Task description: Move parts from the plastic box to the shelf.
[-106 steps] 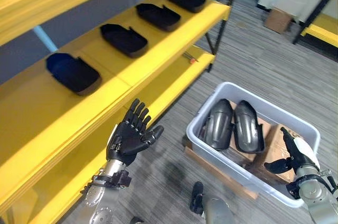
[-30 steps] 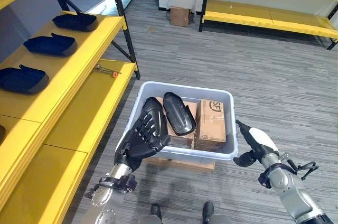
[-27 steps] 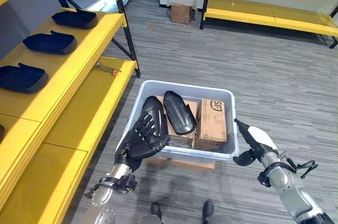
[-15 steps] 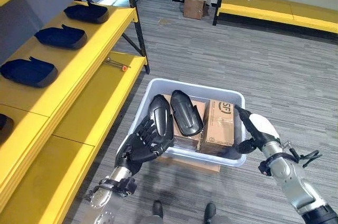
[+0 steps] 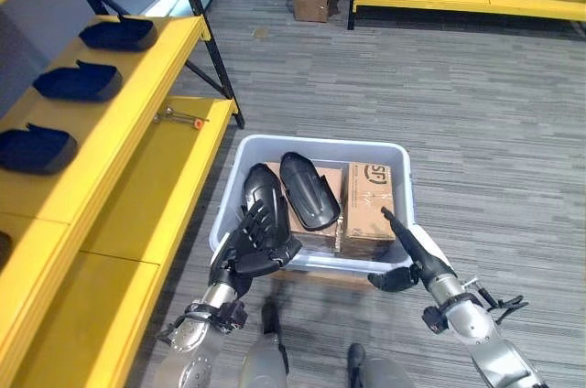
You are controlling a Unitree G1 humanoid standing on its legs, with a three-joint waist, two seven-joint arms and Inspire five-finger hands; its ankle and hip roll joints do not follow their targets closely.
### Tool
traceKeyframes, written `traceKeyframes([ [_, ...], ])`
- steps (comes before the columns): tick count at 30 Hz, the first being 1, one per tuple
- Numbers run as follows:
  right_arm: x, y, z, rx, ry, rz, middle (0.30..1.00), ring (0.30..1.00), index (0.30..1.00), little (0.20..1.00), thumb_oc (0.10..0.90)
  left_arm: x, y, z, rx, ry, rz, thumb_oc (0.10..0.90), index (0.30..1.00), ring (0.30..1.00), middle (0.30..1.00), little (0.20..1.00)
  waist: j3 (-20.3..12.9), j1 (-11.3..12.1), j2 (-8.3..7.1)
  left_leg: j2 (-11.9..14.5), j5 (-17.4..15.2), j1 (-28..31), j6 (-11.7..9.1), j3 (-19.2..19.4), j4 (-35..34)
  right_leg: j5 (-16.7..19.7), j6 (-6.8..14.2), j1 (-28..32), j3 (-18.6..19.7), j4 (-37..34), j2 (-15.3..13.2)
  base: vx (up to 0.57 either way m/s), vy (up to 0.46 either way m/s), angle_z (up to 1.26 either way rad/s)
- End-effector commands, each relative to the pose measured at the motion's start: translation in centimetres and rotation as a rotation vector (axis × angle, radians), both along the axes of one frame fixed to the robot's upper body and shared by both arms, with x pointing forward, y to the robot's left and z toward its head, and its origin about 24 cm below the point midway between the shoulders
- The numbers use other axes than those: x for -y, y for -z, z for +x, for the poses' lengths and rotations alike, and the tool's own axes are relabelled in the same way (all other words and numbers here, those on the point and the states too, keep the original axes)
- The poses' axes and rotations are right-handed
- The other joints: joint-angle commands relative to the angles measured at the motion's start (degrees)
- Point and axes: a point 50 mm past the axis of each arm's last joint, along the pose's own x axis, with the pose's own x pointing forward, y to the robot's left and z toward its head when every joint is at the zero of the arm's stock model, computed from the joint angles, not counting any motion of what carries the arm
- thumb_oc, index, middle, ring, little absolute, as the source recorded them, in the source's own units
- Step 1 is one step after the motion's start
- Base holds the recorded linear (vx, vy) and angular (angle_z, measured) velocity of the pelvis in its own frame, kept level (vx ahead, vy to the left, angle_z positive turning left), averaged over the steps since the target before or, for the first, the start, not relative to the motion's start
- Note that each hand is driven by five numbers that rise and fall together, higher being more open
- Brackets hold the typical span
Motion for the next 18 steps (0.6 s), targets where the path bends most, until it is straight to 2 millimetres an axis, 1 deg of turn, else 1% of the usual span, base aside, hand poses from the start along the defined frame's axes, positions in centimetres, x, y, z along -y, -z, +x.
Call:
traceKeyframes([
  [1,-1.1,-5.0,2.0,0.275,-0.075,0.033,1.0,1.0,1.0,1.0,0.9,0.1,-5.4,1.1,0.308,0.03,-0.025,0.9,1.0,1.0,1.0,1.0,-4.8,-0.3,-1.11,1.2,7.8,0.5,0.0,1.3,0.9,5.8,2.2,1.5,-4.1,-2.2,-2.8,0.17,0.151,-1.32],
  [2,-1.1,-5.0,1.9,0.266,-0.076,0.038,1.0,1.0,1.0,1.0,0.9,0.0,-5.2,1.1,0.298,0.011,-0.024,0.9,1.0,1.0,1.0,1.0,-5.1,-0.5,-1.14,0.8,6.1,2.1,0.5,1.8,0.8,6.0,2.9,1.2,-4.7,-2.2,-3.5,0.17,0.142,-0.96],
  [3,-1.1,-4.9,1.9,0.259,-0.076,0.044,1.0,1.0,1.0,1.0,0.9,-0.1,-5.2,1.2,0.298,0.006,-0.021,0.9,1.0,1.0,1.0,1.0,-5.1,-0.4,-1.29,0.5,5.4,3.3,0.8,2.5,0.4,6.3,3.3,1.0,-5.2,-2.2,-4.0,0.14,0.119,-0.49],
  [4,-1.3,-5.0,1.9,0.26,-0.082,0.041,1.0,1.0,1.0,1.0,0.9,-0.4,-5.3,1.4,0.308,-0.002,-0.019,0.9,1.0,1.0,1.0,1.0,-5.2,-0.3,-1.54,0.2,4.7,4.5,1.2,3.7,-0.1,6.9,3.9,0.7,-6.4,-2.6,-4.6,0.07,0.065,-0.73],
  [5,-1.5,-5.0,1.9,0.262,-0.088,0.045,1.0,1.0,1.0,1.0,0.9,-0.6,-5.5,1.3,0.316,-0.017,-0.009,0.9,1.0,1.0,1.0,1.0,-5.2,0.3,-1.86,0.1,4.4,5.4,1.4,5.0,-0.8,7.3,4.3,0.7,-7.9,-3.1,-5.3,0.04,0.036,-0.89],
  [6,-1.6,-5.0,1.9,0.261,-0.088,0.047,1.0,1.0,1.0,1.0,0.9,-0.7,-5.5,1.3,0.317,-0.02,-0.009,0.9,1.0,1.0,1.0,1.0,-5.2,0.4,-1.96,0.1,4.3,5.5,1.4,5.3,-1.0,7.5,4.5,0.8,-8.3,-3.3,-5.5,0.01,0.0,-0.92],
  [7,-1.9,-5.0,2.0,0.266,-0.098,0.05,1.0,1.0,1.0,1.0,0.9,-1.0,-5.6,1.1,0.328,-0.033,-0.002,0.9,1.0,1.0,1.0,1.0,-5.1,1.4,-2.44,0.4,4.3,6.1,1.3,7.2,-1.7,8.4,5.1,0.9,-10.8,-4.4,-6.4,0.0,-0.021,-0.52],
  [9,-2.4,-5.1,2.2,0.27,-0.098,0.05,1.0,1.0,1.0,1.0,0.9,-1.3,-5.7,0.9,0.334,-0.042,0.006,0.9,1.0,1.0,1.0,1.0,-4.8,2.3,-2.84,0.8,4.5,6.5,1.2,8.5,-2.5,9.2,5.7,1.4,-12.7,-5.9,-7.1,-0.01,-0.055,-0.49],
  [13,-2.4,-5.3,2.6,0.285,-0.088,0.034,1.0,1.0,1.0,1.0,0.9,-1.2,-5.9,0.9,0.344,-0.032,0.012,0.9,1.0,1.0,1.0,1.0,-4.8,3.0,-3.13,1.2,5.2,5.7,0.7,9.0,-2.9,10.1,5.7,2.5,-13.5,-8.7,-7.2,-0.02,-0.041,-0.1],
  [18,-2.3,-5.7,3.4,0.307,-0.068,-0.001,1.0,1.0,1.0,1.0,0.9,-1.0,-6.2,1.2,0.351,-0.017,-0.012,0.9,1.0,1.0,1.0,1.0,-4.7,3.7,-3.0,1.9,6.1,4.2,0.1,8.7,-2.9,10.3,5.5,3.3,-14.2,-10.1,-7.0,-0.04,-0.038,-0.03],
])
